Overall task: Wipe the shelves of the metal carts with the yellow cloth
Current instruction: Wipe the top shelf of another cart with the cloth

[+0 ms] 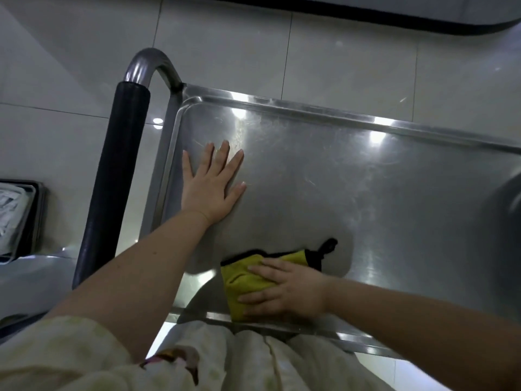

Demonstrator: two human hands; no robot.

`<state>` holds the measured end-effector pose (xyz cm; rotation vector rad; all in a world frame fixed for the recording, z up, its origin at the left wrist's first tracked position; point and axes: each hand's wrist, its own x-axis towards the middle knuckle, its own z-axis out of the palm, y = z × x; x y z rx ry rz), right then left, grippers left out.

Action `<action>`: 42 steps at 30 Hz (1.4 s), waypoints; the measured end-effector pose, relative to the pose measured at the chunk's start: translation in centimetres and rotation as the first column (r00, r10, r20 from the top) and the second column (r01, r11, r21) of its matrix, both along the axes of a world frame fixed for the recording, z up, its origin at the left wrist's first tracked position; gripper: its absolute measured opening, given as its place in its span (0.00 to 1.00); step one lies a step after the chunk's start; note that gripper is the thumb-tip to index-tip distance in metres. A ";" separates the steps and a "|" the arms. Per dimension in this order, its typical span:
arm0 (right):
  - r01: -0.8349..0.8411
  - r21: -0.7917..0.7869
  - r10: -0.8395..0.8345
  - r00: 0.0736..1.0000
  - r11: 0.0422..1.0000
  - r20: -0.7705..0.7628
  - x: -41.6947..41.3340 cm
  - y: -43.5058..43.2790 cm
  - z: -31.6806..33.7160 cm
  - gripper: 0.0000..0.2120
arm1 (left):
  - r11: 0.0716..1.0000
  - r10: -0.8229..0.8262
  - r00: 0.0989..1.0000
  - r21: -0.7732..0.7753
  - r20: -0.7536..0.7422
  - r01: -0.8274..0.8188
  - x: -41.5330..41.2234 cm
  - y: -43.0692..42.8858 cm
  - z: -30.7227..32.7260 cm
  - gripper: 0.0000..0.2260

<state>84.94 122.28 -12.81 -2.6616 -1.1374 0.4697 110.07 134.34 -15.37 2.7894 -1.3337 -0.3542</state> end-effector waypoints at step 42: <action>0.891 -0.014 -0.888 0.453 0.453 0.081 8.3 -18.7 0.2 0.23 | 0.999 -0.039 0.998 -0.028 -0.052 0.037 -6.2 -7.6 2.0 0.25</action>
